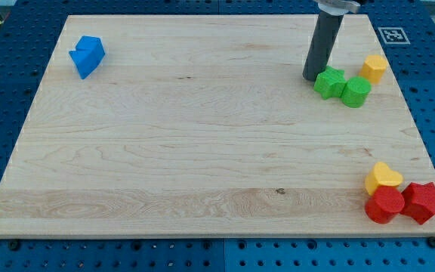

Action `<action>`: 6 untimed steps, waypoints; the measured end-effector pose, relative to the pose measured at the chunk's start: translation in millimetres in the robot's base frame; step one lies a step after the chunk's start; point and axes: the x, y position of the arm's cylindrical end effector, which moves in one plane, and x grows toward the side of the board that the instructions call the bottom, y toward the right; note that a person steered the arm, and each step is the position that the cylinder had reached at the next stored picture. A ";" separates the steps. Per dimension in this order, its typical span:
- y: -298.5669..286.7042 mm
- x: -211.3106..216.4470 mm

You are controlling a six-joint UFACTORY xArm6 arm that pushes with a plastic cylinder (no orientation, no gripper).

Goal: Move your arm to the bottom right of the board

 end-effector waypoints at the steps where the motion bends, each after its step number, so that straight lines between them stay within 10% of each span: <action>1: -2.1 3.3; 6: -29.2 103.4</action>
